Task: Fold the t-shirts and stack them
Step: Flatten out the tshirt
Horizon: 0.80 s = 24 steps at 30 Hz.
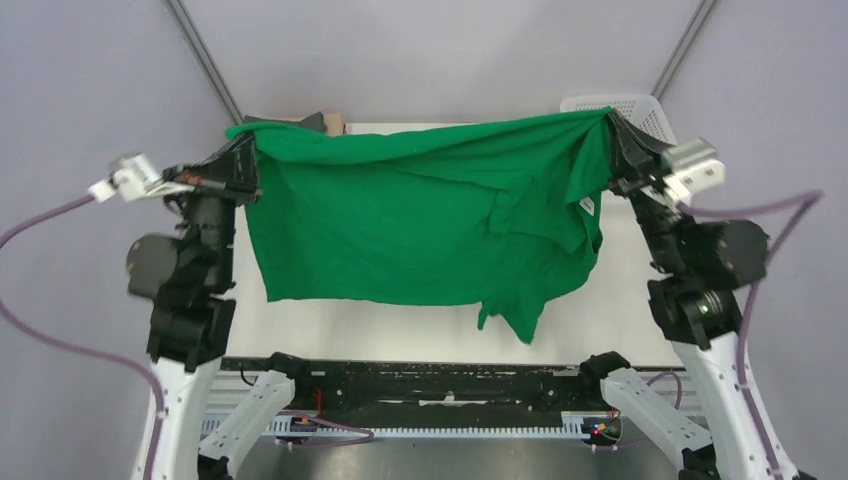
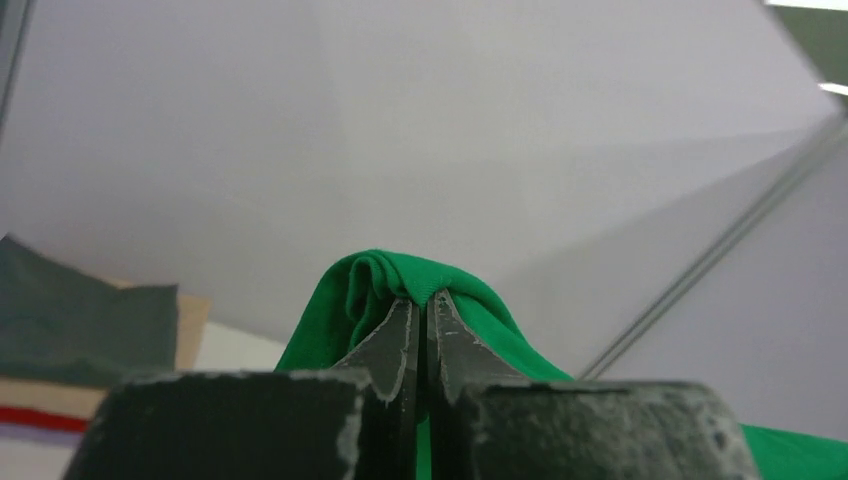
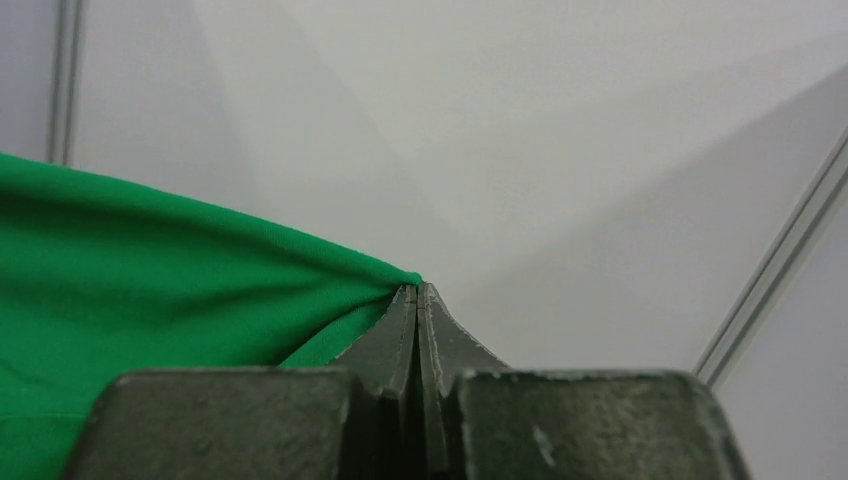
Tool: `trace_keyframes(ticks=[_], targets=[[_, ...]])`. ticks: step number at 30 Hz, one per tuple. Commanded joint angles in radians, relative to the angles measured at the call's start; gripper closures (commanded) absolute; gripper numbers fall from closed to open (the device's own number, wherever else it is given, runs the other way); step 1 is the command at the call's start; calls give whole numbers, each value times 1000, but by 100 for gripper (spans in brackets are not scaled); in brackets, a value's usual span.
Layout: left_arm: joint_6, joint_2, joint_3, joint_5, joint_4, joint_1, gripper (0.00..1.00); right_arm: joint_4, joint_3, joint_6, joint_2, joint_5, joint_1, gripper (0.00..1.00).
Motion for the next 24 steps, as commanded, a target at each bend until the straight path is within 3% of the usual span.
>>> trace_keyframes(ticks=[1,4,6,7,9,10,11,12,13,14,16,20,24], targets=[[-64,210,2,-173,-156,5,97,56,-85,-27,158,222,0,100],[-98,404,-53,-264,-192,10,86,106,-175,-8,334,366,-1,100],[-121,556,-65,-237,-223,29,78,132,-214,-6,468,407,-8,100],[-123,645,-72,-206,-220,40,65,162,-237,-11,539,403,-10,99],[-134,801,-64,-103,-188,78,22,230,-239,16,684,374,-25,90],[-159,860,-50,-41,-181,99,13,243,-216,28,758,350,-33,86],[-173,917,-32,37,-166,123,1,231,-171,47,818,345,-43,75],[-184,959,-10,91,-159,136,0,192,-118,66,880,356,-48,48],[-188,980,9,120,-165,141,0,135,-56,80,929,378,-50,7],[-179,990,24,134,-173,143,0,92,-7,95,957,401,-51,2],[-171,976,19,124,-169,142,0,46,6,116,975,412,-51,2],[-163,930,-20,129,-186,141,0,50,-108,161,904,361,-51,2],[-161,909,-88,250,-191,119,0,50,-264,267,789,293,-51,2]])
